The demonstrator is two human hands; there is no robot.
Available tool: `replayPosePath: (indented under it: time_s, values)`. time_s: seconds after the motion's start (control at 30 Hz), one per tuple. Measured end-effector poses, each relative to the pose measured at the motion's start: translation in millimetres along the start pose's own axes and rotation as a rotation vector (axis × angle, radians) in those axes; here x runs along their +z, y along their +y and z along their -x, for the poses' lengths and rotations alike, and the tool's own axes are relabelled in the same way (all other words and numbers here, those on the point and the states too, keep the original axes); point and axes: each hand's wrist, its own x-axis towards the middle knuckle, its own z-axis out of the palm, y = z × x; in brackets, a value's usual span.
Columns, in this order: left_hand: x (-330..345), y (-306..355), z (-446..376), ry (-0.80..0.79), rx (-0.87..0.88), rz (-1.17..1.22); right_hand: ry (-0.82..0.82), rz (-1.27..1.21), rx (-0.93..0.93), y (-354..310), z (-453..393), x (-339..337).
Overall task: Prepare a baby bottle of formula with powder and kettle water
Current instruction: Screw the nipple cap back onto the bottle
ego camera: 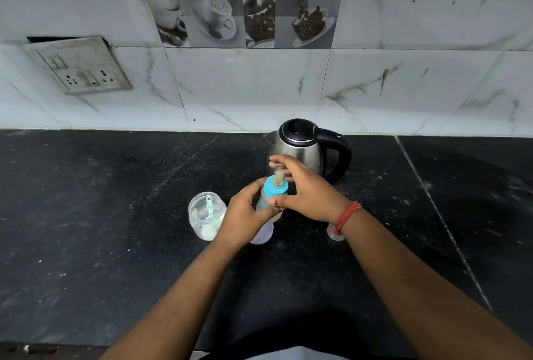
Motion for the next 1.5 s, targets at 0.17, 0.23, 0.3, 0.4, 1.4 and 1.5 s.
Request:
replayPosePath:
  time_s: [0.17,0.23,0.3,0.4,1.4,1.5]
  values:
    - [2,6,0,0.013,0.001,0.016,0.128,-0.090,0.040,9,3,3]
    - [2,7,-1,0.016,0.003,0.014,0.230,-0.116,0.062,5,6,13]
    - [1,7,-1,0.015,0.010,0.003,0.304,-0.168,0.075,3,8,24]
    - [-1,9,1,0.004,0.011,0.014,0.317,-0.175,0.077,2,8,27]
    - [-20,24,-12,-0.301,-0.094,0.199,-0.037,-0.595,-0.024,11,4,2]
    - [-12,25,-12,-0.226,-0.079,0.190,0.069,-0.716,0.043,7,4,20]
